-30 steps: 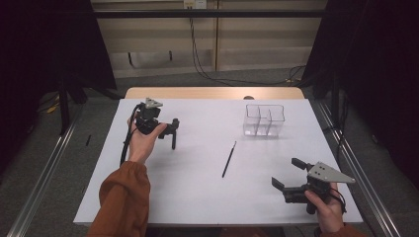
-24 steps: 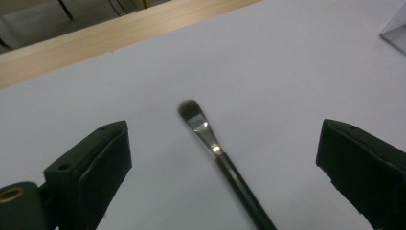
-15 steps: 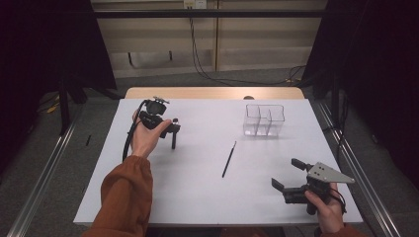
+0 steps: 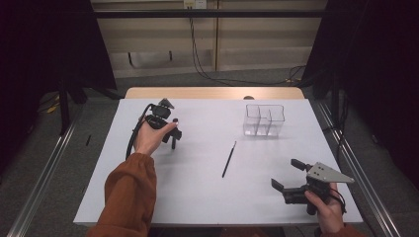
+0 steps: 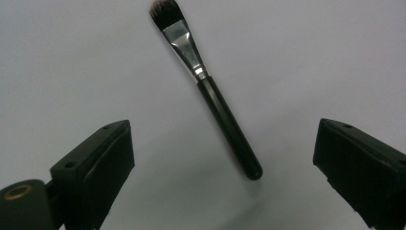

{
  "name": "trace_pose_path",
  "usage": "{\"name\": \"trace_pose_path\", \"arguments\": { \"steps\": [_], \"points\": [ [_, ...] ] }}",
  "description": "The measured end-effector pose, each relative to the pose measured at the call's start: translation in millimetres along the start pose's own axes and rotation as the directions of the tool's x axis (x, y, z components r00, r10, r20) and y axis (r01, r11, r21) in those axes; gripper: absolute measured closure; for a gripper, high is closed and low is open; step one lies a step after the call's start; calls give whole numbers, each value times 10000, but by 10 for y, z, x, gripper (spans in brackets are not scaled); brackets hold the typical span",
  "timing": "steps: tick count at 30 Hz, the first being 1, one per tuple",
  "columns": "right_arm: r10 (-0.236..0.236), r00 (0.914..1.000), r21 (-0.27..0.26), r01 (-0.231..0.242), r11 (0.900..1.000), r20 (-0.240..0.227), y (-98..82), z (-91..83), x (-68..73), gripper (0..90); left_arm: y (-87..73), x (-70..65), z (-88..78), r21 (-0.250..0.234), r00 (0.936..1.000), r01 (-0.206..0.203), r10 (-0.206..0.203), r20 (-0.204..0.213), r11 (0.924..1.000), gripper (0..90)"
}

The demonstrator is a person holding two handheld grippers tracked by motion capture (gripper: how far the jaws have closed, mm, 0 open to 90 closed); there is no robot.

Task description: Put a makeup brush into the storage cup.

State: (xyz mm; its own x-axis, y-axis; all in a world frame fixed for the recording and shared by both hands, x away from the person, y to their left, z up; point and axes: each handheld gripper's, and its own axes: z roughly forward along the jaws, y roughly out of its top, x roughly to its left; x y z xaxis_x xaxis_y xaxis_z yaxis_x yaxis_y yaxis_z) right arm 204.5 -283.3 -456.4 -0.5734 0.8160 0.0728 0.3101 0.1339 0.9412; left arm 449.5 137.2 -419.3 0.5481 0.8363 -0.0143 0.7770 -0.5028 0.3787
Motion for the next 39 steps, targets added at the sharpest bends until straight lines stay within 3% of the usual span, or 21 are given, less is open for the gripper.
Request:
{"name": "trace_pose_path", "arguments": {
  "steps": [1,2,4,6,10,12,18,22,30,33,35,39],
  "points": [
    [6,10000,10,-6,10000,-2,-1,-1,1,0,11,3,4,-61,9999,19,-20,-115,10000,64],
    [-26,10000,30,26,10000,7,-1,0,0,0,20,6,18,-11,9997,210,-210,92,9998,64],
    [-13,10000,43,13,10000,11,-3,1,1,0,40,-2,59,452,9987,432,-444,266,9980,56],
    [-26,10000,44,26,10000,12,-3,0,1,0,54,-2,82,609,9984,562,-567,65,9966,54],
    [-12,10000,58,11,10000,11,-6,1,-3,0,58,-3,106,939,9980,602,-582,-241,9938,49],
    [-12,10000,76,12,10000,2,-6,2,1,0,60,-4,119,1095,9988,459,-440,-198,9929,49],
    [-14,10000,93,14,10000,0,-7,4,4,0,60,-8,179,1657,9979,634,-643,1,9841,46],
    [-1,10000,106,1,9999,-1,-8,7,-1,0,77,-33,202,1804,9960,868,-892,49,9798,111],
    [15,10000,76,-15,10000,-17,-11,0,-4,0,111,-75,289,2370,9963,849,-860,-60,9678,259],
    [68,10000,21,-68,10000,11,-8,-8,-1,0,122,-68,305,2402,9960,875,-894,-27,9668,315],
    [25,10000,32,-25,10000,-15,-9,-9,0,0,121,-68,330,2393,9935,1131,-1128,-148,9643,336],
    [45,10000,50,-45,10000,-36,-10,-5,0,0,127,-97,381,2620,9925,1211,-1123,-484,9574,366]
  ]
}}
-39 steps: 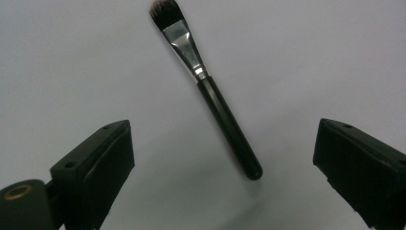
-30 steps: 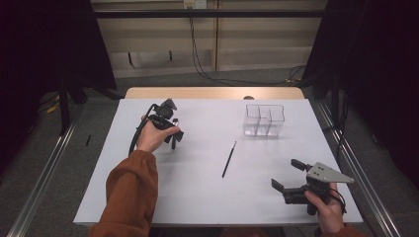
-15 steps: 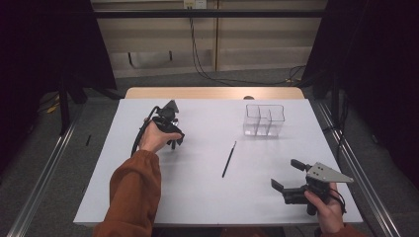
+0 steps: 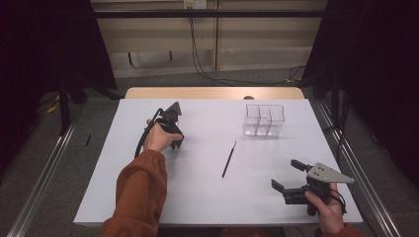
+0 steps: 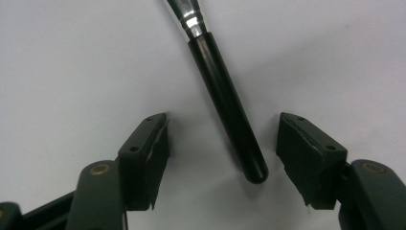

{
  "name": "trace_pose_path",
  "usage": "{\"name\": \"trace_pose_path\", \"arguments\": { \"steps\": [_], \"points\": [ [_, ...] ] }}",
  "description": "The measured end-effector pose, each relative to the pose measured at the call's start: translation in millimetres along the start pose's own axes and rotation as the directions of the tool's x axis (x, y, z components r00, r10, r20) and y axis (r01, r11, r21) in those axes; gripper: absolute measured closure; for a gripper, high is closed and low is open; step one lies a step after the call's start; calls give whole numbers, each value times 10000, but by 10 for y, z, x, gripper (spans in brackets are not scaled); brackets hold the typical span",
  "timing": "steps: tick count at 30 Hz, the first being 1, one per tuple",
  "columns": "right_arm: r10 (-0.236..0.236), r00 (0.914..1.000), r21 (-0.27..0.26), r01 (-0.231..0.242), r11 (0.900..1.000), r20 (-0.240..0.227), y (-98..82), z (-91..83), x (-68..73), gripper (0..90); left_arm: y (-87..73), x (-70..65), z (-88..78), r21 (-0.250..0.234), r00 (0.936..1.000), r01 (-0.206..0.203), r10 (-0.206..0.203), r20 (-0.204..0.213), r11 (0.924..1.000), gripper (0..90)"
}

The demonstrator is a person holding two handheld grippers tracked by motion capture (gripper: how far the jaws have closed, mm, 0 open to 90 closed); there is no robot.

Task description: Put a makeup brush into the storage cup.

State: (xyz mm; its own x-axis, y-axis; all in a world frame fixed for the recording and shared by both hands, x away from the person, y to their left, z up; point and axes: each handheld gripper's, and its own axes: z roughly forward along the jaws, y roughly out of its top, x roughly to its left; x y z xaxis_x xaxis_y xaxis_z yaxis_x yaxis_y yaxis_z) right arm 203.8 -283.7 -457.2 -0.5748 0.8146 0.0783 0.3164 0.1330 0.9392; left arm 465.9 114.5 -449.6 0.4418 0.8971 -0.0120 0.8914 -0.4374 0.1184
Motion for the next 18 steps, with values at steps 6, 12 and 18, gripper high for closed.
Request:
{"name": "trace_pose_path", "arguments": {
  "steps": [6,12,18],
  "points": [
    [41,10000,-42,-41,10000,-23,1,-1,-2,0,44,-36,2,353,9992,389,-386,-89,9986,421],
    [6,10000,-19,-6,10000,-64,0,-1,1,0,60,-58,-11,433,9987,512,-509,-96,9977,603],
    [110,9999,-63,-110,9999,-29,2,-2,-1,0,61,-64,-14,393,9989,473,-471,-63,9981,681]
  ]
}}
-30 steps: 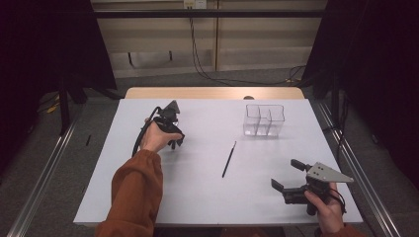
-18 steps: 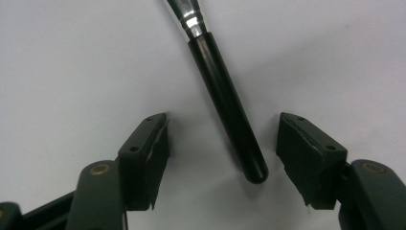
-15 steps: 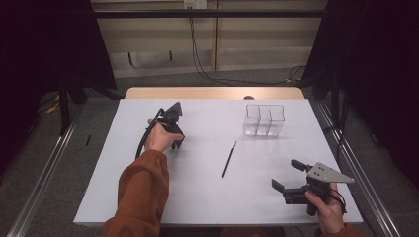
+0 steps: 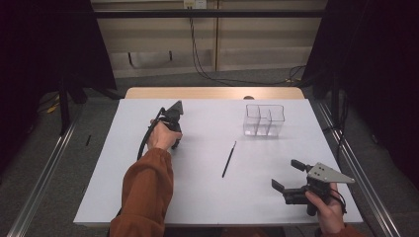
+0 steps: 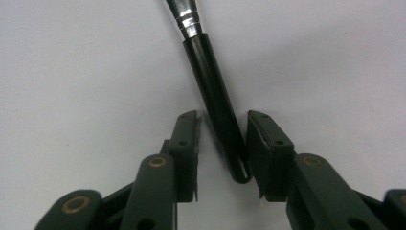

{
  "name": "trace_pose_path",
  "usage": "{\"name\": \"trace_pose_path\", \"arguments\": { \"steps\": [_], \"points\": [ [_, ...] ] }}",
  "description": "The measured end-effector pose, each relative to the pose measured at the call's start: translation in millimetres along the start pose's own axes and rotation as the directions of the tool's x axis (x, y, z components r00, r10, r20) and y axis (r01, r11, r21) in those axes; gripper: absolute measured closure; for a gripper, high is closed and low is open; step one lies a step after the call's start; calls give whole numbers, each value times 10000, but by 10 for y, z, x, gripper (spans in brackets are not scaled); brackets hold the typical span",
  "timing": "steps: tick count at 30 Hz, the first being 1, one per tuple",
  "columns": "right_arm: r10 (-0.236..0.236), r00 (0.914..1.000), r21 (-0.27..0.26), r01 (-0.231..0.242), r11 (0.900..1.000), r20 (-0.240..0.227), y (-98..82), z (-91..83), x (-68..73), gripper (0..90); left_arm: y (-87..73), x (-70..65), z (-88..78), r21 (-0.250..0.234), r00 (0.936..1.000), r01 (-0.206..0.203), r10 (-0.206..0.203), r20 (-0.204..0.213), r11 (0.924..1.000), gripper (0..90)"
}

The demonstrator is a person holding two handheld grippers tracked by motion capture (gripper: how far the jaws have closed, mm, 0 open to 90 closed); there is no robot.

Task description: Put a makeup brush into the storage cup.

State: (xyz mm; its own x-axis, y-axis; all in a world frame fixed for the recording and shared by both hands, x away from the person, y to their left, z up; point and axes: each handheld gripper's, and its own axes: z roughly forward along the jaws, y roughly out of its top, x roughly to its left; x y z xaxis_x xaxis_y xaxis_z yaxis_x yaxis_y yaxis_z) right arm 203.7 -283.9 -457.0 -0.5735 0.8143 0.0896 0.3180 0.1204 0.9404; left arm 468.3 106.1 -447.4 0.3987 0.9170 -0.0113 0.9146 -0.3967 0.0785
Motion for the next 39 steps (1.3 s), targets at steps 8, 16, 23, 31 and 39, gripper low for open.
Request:
{"name": "trace_pose_path", "arguments": {
  "steps": [8,16,23,31,39],
  "points": [
    [-65,10000,30,65,10000,-14,-4,-8,-2,0,-1,23,1,-26,9999,65,-64,103,10000,785],
    [-73,10000,29,73,10000,-5,-6,-15,4,0,1,13,-3,8,9998,-193,193,13,9998,796],
    [-97,10000,32,97,9999,-4,-3,-14,10,0,-8,14,-1,-51,9998,-165,165,63,9999,795],
    [-95,10000,20,95,10000,19,-7,-18,3,0,-62,36,-12,-448,9998,-117,125,180,9989,799],
    [-143,9999,48,143,9999,11,-4,-8,10,0,-127,67,-22,-901,9990,-169,205,400,9958,800]
  ]
}}
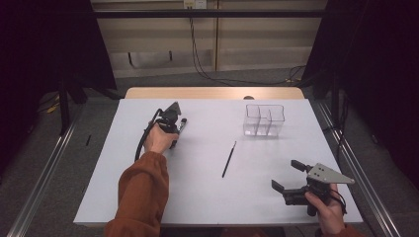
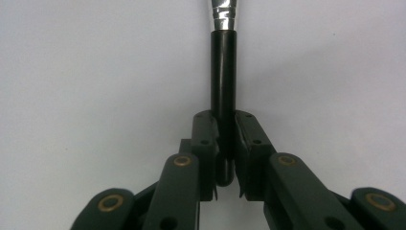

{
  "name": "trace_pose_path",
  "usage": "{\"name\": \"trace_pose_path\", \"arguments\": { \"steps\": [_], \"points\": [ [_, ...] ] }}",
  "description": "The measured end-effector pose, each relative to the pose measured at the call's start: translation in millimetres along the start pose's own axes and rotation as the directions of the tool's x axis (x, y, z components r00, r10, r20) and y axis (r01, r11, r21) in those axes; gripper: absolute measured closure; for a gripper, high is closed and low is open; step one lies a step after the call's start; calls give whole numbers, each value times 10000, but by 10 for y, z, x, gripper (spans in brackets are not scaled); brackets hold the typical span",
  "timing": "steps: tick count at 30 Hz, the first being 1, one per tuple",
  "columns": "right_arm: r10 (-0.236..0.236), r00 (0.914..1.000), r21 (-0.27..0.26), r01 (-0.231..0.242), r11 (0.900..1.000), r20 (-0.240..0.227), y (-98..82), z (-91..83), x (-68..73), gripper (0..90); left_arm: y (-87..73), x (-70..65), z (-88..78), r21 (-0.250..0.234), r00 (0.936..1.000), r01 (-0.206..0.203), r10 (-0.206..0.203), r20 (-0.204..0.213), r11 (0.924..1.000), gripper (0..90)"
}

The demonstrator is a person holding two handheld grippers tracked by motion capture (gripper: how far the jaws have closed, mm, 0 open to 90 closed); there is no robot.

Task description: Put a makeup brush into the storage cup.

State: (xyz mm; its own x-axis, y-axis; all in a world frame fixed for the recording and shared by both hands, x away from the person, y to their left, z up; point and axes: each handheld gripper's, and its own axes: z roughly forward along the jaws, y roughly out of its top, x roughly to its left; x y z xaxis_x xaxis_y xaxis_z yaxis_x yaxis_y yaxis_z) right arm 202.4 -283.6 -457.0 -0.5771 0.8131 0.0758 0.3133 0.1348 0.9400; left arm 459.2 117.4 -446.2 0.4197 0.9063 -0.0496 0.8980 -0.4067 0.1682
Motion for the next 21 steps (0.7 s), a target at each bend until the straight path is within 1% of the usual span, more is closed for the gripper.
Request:
{"name": "trace_pose_path", "arguments": {
  "steps": [1,3,6,7,8,9,10,11,12,13,14,15,16,17,18,19,20,21],
  "points": [
    [11,10000,-1,-11,10000,-1,-1,0,-1,0,-11,3,2,-84,10000,76,-75,13,9999,800],
    [6,10000,4,-6,10000,-8,-1,-1,-1,0,-24,5,-2,-156,10000,68,-67,27,9999,800],
    [12,10000,3,-12,10000,-8,-2,-2,0,0,-54,22,-4,-370,9999,44,-39,146,9993,800],
    [12,10000,4,-12,10000,-4,-1,-2,0,0,-65,29,-2,-493,9997,137,-128,197,9987,800],
    [9,10000,2,-9,10000,-7,-1,-2,0,0,-76,45,-7,-556,9996,58,-42,285,9984,800],
    [9,10000,5,-9,10000,-6,-1,-1,1,0,-88,53,-10,-647,9994,86,-64,342,9979,800],
    [10,10000,8,-10,10000,-12,-1,0,1,0,-101,61,-16,-831,9998,35,-18,204,9965,799],
    [25,10000,17,-25,10000,-10,-1,1,2,0,-114,67,-17,-1031,9999,71,-61,93,9946,800],
    [28,10000,14,-28,10000,-10,-1,1,2,0,-126,82,-16,-1093,10000,35,-26,75,9940,800],
    [30,10000,14,-30,10000,0,-1,3,1,0,-141,100,-20,-1269,9999,106,-103,30,9919,799],
    [24,10000,3,-24,10000,18,-1,3,0,0,-155,118,-25,-1399,9998,180,-167,103,9900,800],
    [2,10000,-7,-2,10000,40,0,2,-1,0,-167,136,-36,-1444,9999,115,-99,121,9895,800],
    [4,10000,-6,-4,10000,47,0,2,-1,0,-184,141,-42,-1744,9998,195,-183,85,9845,800],
    [15,10000,-3,-15,10000,49,0,3,-1,0,-197,151,-60,-1887,9997,210,-187,141,9818,800],
    [18,10000,-2,-18,10000,35,0,5,-1,0,-209,159,-73,-2063,9996,179,-127,265,9783,800],
    [6,10000,9,-6,10000,42,-1,7,-1,0,-220,164,-92,-2323,9994,48,31,340,9726,799],
    [1,10000,27,-1,10000,41,0,7,-1,0,-230,174,-114,-2484,9990,-6,119,442,9687,799],
    [-1,10000,29,1,10000,17,0,6,1,0,-242,176,-127,-2678,9990,6,112,427,9635,799]
  ]
}}
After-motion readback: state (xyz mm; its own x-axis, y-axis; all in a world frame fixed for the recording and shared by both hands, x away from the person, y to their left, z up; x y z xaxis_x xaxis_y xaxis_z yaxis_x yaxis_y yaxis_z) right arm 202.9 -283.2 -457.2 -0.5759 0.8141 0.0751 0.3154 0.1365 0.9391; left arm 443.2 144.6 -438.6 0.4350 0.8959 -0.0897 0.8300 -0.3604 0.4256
